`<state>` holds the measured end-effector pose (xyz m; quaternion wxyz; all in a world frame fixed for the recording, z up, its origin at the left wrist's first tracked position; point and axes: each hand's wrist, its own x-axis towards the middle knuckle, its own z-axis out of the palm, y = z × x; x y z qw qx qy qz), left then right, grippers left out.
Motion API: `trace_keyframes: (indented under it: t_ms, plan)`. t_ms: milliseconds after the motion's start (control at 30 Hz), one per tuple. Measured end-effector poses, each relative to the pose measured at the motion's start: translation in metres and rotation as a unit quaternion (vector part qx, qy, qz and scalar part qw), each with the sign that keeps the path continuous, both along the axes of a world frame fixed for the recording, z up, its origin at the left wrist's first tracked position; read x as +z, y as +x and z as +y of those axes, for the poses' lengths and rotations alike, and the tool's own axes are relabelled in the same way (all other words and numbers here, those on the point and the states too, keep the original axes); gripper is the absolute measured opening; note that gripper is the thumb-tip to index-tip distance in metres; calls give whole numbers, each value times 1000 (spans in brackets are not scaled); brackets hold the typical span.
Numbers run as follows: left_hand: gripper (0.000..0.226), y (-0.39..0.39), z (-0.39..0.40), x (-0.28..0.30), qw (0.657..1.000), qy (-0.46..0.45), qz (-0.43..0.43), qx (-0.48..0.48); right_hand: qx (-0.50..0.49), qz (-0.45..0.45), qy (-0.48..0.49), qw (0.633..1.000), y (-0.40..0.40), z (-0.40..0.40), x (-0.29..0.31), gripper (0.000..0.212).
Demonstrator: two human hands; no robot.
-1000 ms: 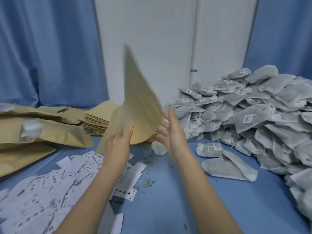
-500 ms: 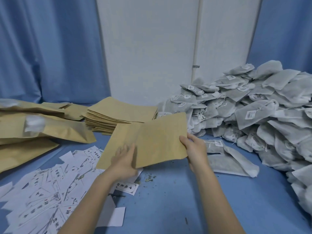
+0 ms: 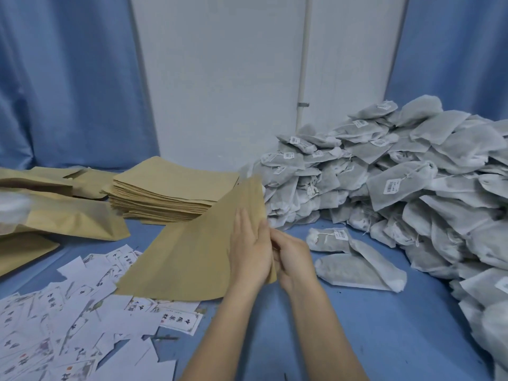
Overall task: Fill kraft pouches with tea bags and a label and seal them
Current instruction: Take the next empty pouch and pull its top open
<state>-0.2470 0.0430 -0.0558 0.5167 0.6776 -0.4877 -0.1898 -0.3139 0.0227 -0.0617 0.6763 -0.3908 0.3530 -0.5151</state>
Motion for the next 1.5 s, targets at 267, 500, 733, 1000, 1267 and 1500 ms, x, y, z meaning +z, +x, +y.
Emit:
trace_keyframes:
  t_ms: [267,500,733,1000,1267,1500]
  plan:
    - [41,5,0,0,968,-116,154,158,80,-6,-12,997,4,6,2,9]
    - [7,14,-1,-4,944,-174,218,174,97,15,-28,995,6,10,6,14]
    - [25,7,-5,-5,918,-174,317,165,107,-47,60,991,8,12,10,12]
    - [52,-1,-6,-11,942,-166,226,186,125,-78,111,983,7,14,6,15]
    - [44,-11,1,-5,971,-140,31,193,69,205,-175,961,-10,11,9,22]
    - [42,-23,3,-8,980,-72,-79,166,25,282,-178,942,-20,1,-1,22]
